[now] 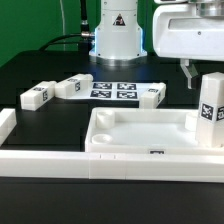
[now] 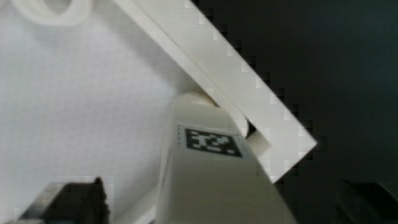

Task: Assemble desk

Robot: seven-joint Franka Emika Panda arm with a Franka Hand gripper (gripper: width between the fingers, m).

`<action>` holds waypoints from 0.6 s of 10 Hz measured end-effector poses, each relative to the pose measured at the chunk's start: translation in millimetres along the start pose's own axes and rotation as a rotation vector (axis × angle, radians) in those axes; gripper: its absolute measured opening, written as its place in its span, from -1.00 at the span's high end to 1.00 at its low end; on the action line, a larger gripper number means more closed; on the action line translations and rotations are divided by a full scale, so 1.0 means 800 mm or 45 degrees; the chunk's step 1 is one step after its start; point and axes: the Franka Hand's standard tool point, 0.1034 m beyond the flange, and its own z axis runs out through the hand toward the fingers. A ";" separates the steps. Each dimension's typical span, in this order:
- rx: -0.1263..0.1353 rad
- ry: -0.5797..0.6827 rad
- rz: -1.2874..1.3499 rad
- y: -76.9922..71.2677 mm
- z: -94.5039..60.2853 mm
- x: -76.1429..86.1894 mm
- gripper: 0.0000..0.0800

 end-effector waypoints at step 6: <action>-0.016 0.008 -0.630 0.002 0.000 0.002 -0.62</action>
Offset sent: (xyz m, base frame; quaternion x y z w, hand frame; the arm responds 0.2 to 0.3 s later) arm 0.0000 0.0000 0.0000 0.0000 0.0000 -0.1938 0.9810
